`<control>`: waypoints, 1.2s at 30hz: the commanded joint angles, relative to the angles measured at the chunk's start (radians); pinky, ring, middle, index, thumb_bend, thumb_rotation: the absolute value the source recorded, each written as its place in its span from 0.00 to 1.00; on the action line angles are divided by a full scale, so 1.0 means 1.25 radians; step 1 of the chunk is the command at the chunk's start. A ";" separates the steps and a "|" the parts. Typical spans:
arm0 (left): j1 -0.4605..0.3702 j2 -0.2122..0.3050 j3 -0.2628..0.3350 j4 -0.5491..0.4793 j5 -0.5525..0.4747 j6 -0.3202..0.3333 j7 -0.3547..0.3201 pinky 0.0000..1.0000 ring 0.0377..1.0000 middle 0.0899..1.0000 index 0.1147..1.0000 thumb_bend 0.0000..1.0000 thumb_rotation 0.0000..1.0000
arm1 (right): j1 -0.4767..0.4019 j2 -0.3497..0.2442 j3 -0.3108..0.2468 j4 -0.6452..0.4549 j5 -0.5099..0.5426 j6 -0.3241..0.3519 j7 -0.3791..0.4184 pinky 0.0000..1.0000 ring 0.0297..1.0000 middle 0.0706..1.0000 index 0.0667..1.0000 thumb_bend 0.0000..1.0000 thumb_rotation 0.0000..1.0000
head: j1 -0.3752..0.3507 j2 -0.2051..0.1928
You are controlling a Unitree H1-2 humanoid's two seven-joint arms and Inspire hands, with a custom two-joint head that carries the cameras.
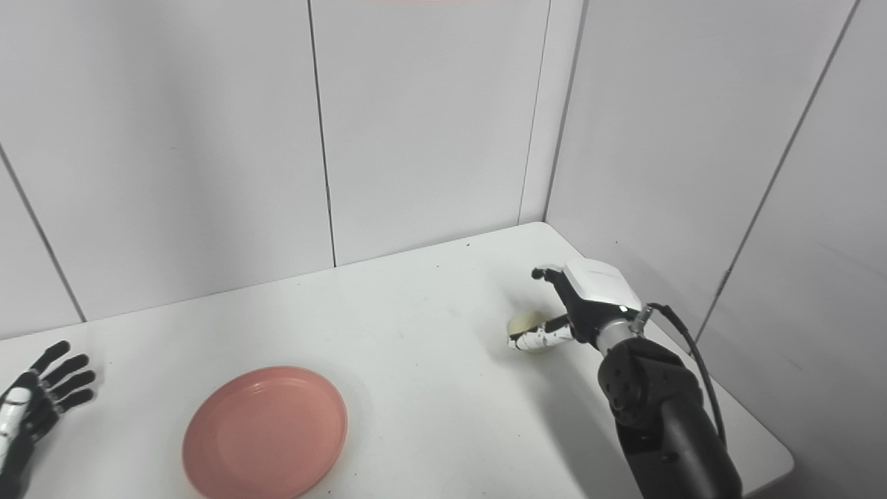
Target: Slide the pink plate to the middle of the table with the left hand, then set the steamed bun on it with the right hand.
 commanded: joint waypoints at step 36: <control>0.180 0.002 0.004 0.015 -0.014 0.026 -0.028 0.80 0.81 0.84 0.86 0.56 0.92 | -0.124 -0.080 0.073 0.214 0.082 0.005 -0.144 0.69 0.78 0.82 0.81 0.91 0.42 | -0.003 0.029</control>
